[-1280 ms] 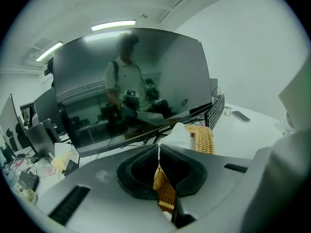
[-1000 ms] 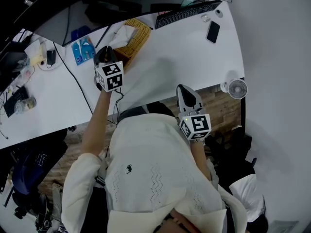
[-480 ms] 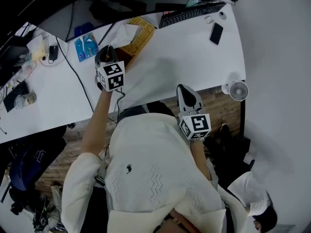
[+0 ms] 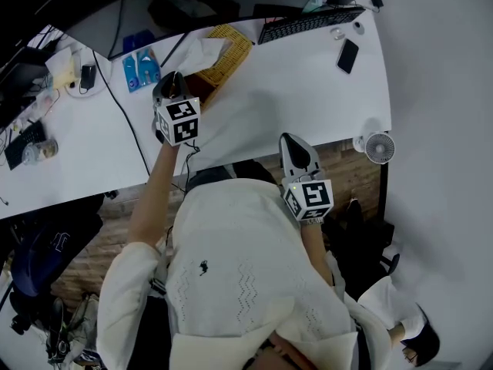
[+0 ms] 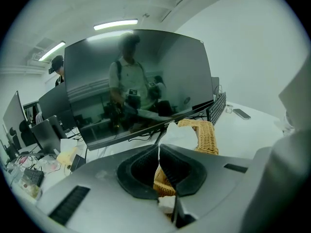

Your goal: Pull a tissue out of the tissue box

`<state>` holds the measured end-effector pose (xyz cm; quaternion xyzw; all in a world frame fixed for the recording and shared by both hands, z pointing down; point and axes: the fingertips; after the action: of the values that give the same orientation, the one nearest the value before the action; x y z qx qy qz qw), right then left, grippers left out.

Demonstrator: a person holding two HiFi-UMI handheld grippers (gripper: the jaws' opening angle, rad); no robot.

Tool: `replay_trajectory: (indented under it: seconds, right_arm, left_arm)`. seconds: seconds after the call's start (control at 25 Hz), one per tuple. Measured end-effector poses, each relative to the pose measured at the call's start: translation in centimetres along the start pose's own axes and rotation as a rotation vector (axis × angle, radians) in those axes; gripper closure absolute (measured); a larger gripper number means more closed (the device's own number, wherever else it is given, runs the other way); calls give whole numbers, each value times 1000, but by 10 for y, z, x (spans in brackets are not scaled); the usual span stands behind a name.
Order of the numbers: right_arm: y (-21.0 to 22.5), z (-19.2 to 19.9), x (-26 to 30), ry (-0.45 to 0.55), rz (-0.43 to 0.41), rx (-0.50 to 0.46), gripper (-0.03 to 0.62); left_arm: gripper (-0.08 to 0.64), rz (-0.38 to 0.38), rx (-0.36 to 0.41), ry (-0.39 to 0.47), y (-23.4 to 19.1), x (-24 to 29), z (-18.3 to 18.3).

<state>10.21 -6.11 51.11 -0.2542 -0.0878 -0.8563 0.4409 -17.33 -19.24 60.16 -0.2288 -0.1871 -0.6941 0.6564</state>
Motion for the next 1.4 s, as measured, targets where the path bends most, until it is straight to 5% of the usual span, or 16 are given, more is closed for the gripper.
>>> replay_trajectory:
  seconds: [1.4]
  right_arm:
    - [-7,0,4,4,-72,-36,591]
  left_arm:
    - [545,-47,-12,-9,-6,-23,17]
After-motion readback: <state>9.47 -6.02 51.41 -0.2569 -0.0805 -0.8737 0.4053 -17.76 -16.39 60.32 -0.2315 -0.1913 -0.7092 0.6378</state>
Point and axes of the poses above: the fingertips, and each gripper's own axes: x forward along the fingers, y to its right, z out of its underside, and after that the axes turned 12 degrees about -x, right-handed
